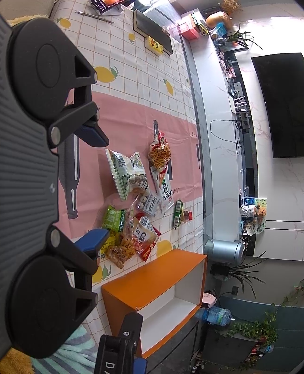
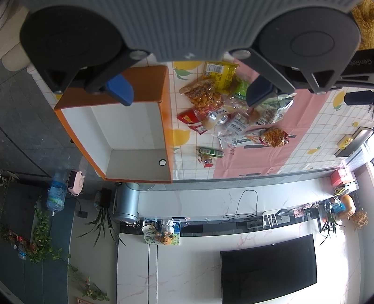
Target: Organize snacks
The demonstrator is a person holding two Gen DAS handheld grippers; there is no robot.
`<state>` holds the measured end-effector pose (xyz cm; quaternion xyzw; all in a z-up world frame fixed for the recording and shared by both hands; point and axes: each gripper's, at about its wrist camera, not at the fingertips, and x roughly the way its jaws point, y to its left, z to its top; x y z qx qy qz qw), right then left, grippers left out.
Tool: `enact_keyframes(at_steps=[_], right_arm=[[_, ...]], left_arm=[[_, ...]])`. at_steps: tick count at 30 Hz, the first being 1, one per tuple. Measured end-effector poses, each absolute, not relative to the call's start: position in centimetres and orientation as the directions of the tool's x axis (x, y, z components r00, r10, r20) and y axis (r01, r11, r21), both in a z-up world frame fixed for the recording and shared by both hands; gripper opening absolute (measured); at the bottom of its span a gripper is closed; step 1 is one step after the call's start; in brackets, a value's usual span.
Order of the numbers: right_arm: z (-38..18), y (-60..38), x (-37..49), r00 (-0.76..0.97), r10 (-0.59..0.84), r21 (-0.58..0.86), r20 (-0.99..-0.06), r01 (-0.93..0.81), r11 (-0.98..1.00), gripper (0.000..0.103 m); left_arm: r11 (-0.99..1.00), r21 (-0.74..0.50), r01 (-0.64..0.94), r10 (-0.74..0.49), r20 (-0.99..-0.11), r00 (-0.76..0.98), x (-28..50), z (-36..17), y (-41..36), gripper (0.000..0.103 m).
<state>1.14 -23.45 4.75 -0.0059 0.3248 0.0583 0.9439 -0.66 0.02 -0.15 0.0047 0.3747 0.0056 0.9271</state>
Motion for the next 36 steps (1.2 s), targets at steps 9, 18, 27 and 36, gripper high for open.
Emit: enact_keyframes(at_steps=[9,18,27,36], right_arm=[[4.82,-23.42,1.01,0.783,0.104,0.022,-0.614,-0.115,0.993,0.099],[4.96,-23.08,0.80,0.781,0.103,0.016,-0.616,-0.118,0.993,0.099],[4.85,-22.86,0.86,0.778,0.106,0.015,-0.619,-0.123,0.992,0.099],[4.84,-22.75,0.81,0.778,0.106,0.012,-0.620,-0.125,0.992,0.099]], left_arm=[[1.000,0.011,-0.007,0.013,-0.695,0.719,-0.68,-0.08,0.02,0.093],[1.000,0.012,-0.007,0.013,-0.695,0.718,-0.70,-0.08,0.02,0.093],[1.000,0.008,-0.012,0.014,-0.698,0.716,-0.88,0.00,0.09,0.093],[1.000,-0.002,-0.017,0.010,-0.701,0.713,-1.11,0.05,0.28,0.093]])
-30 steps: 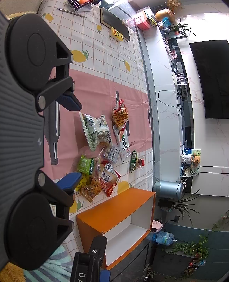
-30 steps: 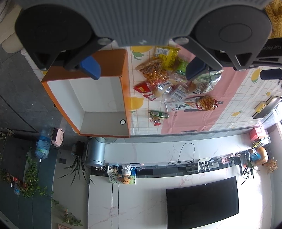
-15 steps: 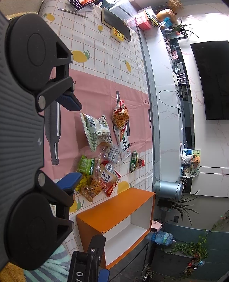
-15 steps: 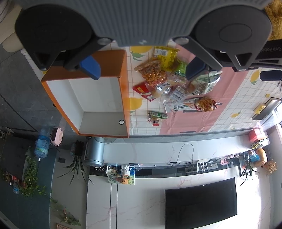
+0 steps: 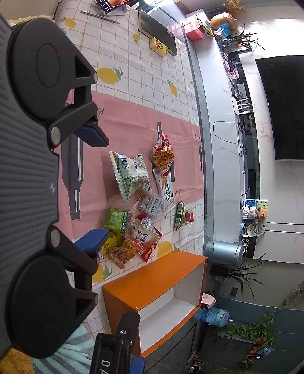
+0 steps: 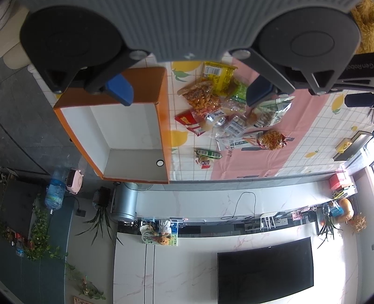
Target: Organize snacks
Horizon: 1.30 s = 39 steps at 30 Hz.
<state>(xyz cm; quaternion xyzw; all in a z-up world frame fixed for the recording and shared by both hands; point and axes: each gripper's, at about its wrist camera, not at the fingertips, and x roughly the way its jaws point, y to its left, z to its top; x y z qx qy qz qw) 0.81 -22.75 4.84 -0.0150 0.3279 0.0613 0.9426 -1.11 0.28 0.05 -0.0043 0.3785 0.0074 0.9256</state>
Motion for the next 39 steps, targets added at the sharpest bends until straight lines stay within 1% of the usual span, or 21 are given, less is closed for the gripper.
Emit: enact_keyframes(at_steps=[11,16,17,19,20,21,23,25,27,28,29,30,31,33,36,39], right_arm=[[4.8,-22.7,1.0,0.776,0.108,0.012,-0.622,-0.129,0.992,0.099],[4.3,-22.3,1.4,0.775,0.109,-0.001,-0.622,-0.140,0.990,0.099],[4.1,-22.2,1.6,0.774,0.098,-0.005,-0.626,-0.130,0.992,0.099],[3.7,-22.0,1.8,0.777,0.108,-0.008,-0.621,-0.144,0.990,0.099],[3.5,-21.9,2.0,0.775,0.122,-0.008,-0.621,-0.162,0.987,0.099],[3.2,-21.7,2.1,0.775,0.133,-0.011,-0.618,-0.178,0.984,0.096],[2.7,-21.3,2.5,0.777,0.152,-0.011,-0.611,-0.201,0.980,0.089],[1.9,-20.8,3.4,0.751,0.174,0.008,-0.637,-0.219,0.976,0.087],[1.2,-20.2,4.2,0.726,0.198,0.034,-0.659,-0.234,0.972,0.072],[0.8,-19.9,4.7,0.712,0.211,0.049,-0.670,-0.242,0.969,0.072],[0.3,-19.5,5.2,0.697,0.229,0.068,-0.680,-0.250,0.966,0.072],[-0.1,-19.2,5.7,0.689,0.236,0.079,-0.686,-0.253,0.964,0.072],[-0.6,-18.7,6.3,0.682,0.235,0.078,-0.693,-0.253,0.964,0.072],[-1.7,-17.9,7.5,0.666,0.218,0.060,-0.713,-0.251,0.966,0.073],[-3.4,-17.1,9.5,0.622,0.231,0.089,-0.748,-0.252,0.964,0.073],[-4.8,-16.4,11.4,0.586,0.244,0.120,-0.773,-0.242,0.963,0.073]], left_arm=[[1.000,-0.010,-0.006,-0.003,-0.699,0.715,-0.9,0.0,0.4,0.093],[1.000,-0.025,-0.007,-0.013,-0.687,0.726,-0.2,0.1,0.7,0.090],[1.000,-0.023,-0.003,-0.013,-0.685,0.728,-0.1,0.1,0.8,0.087],[1.000,-0.009,0.014,-0.016,-0.691,0.722,0.5,-0.1,0.7,0.077],[1.000,-0.003,0.024,-0.020,-0.695,0.718,0.8,-0.2,0.7,0.069],[0.999,-0.006,0.034,-0.029,-0.700,0.714,1.1,-0.3,0.7,0.061],[0.998,-0.036,0.056,-0.065,-0.710,0.702,1.7,-0.6,0.9,0.050],[0.994,-0.072,0.085,-0.111,-0.728,0.677,2.5,-1.1,1.2,0.051],[0.994,-0.085,0.068,-0.109,-0.744,0.659,3.5,-1.7,1.5,0.054],[0.994,-0.085,0.062,-0.105,-0.753,0.649,4.1,-2.0,1.7,0.056],[0.995,-0.084,0.058,-0.101,-0.759,0.644,4.6,-2.3,1.9,0.064],[0.995,-0.084,0.049,-0.095,-0.763,0.639,5.2,-2.5,2.1,0.073],[0.996,-0.085,0.032,-0.086,-0.767,0.636,5.8,-2.8,2.3,0.076],[0.993,-0.113,-0.015,-0.079,-0.776,0.626,7.2,-3.2,3.3,0.086],[0.983,-0.172,-0.063,-0.099,-0.789,0.607,9.5,-3.9,4.8,0.087],[0.980,-0.175,-0.091,-0.090,-0.807,0.584,11.9,-4.7,5.5,0.087]])
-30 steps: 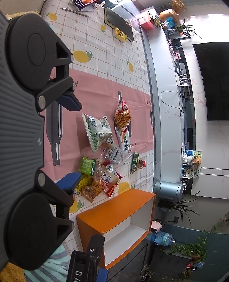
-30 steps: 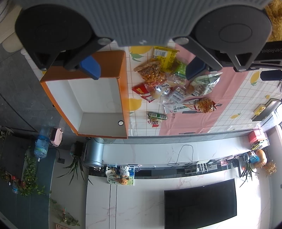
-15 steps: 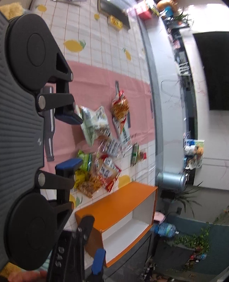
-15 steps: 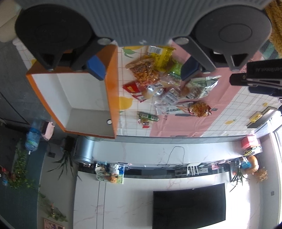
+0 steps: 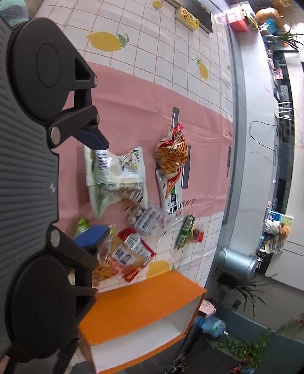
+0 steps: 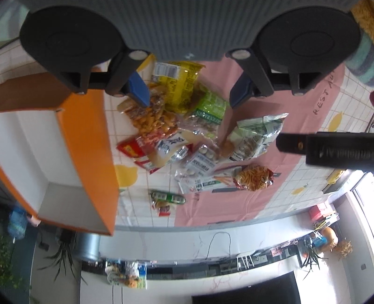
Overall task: Organize snacks
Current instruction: 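Grasp the white snack bag with the left tool while the right tool grasps the green raisin pack, then carry both packets into the orange box and open both tools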
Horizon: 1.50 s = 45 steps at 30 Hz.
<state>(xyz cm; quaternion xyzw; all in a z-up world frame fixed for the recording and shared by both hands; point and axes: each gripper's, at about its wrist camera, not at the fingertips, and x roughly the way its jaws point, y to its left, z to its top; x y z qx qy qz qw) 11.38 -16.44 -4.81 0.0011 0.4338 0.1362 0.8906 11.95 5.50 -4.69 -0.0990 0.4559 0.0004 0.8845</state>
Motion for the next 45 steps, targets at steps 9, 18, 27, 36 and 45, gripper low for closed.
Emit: enact_keyframes(at_steps=[9,18,27,36,45], right_arm=[[-9.1,-14.6,16.1,0.485,0.273,0.203,-0.831,-0.193,0.960,0.073],[-10.4,-14.4,17.2,0.473,0.287,0.232,-0.833,-0.172,0.957,0.060],[-10.2,-13.7,16.5,0.491,0.298,0.222,-0.819,-0.208,0.952,0.043],[-8.0,-14.7,15.0,0.509,0.348,0.260,-0.787,-0.238,0.936,0.034],[-3.0,-18.0,12.3,0.581,0.384,0.267,-0.718,-0.279,0.922,0.033]], left_arm=[[0.975,-0.179,-0.134,-0.089,-0.860,0.503,17.2,-9.4,6.8,0.087],[0.968,-0.215,-0.127,-0.136,-0.880,0.454,18.3,-12.1,7.2,0.081],[0.970,-0.228,-0.090,-0.162,-0.873,0.460,17.9,-12.3,6.5,0.055],[0.975,-0.211,-0.072,-0.143,-0.840,0.523,15.2,-8.5,5.8,0.052],[0.984,-0.180,-0.011,-0.139,-0.796,0.589,11.7,-3.3,3.4,0.052]])
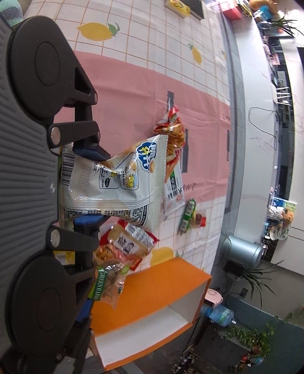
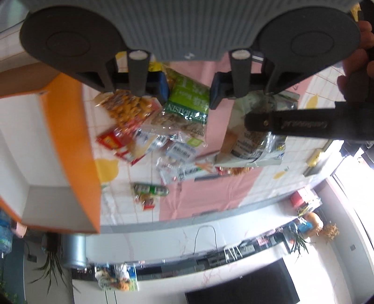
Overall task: Organize snacks
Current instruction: 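Carry both packets into the orange box and open both tools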
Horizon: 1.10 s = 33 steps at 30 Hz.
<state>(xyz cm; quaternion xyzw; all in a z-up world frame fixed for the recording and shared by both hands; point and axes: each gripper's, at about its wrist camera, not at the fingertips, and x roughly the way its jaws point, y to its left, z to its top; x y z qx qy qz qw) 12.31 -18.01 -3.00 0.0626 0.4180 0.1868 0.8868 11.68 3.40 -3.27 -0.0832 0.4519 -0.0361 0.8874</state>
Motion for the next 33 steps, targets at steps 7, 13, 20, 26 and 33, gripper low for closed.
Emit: enact_keyframes(at_steps=[7,13,20,26,33], right_arm=[[1.3,-22.9,11.2,0.615,0.398,0.254,-0.680,-0.311,0.916,0.033],[4.5,-28.8,11.2,0.640,0.381,0.245,-0.668,-0.294,0.924,0.033],[5.8,-36.0,13.3,0.620,0.313,0.170,-0.720,-0.280,0.945,0.033],[3.8,-40.1,17.8,0.536,0.274,0.134,-0.799,-0.285,0.949,0.034],[-0.9,-41.9,22.2,0.379,0.266,0.151,-0.886,-0.306,0.940,0.034]], left_arm=[[0.983,-0.161,0.089,-0.180,-0.747,0.640,10.0,1.0,-0.5,0.052],[0.957,-0.187,0.222,-0.287,-0.722,0.629,10.8,3.6,-5.9,0.052],[0.918,-0.164,0.362,-0.355,-0.746,0.563,13.8,4.3,-14.2,0.052],[0.894,-0.124,0.431,-0.345,-0.803,0.485,17.2,3.1,-19.9,0.052],[0.860,-0.059,0.507,-0.279,-0.886,0.370,19.9,-0.1,-23.7,0.052]])
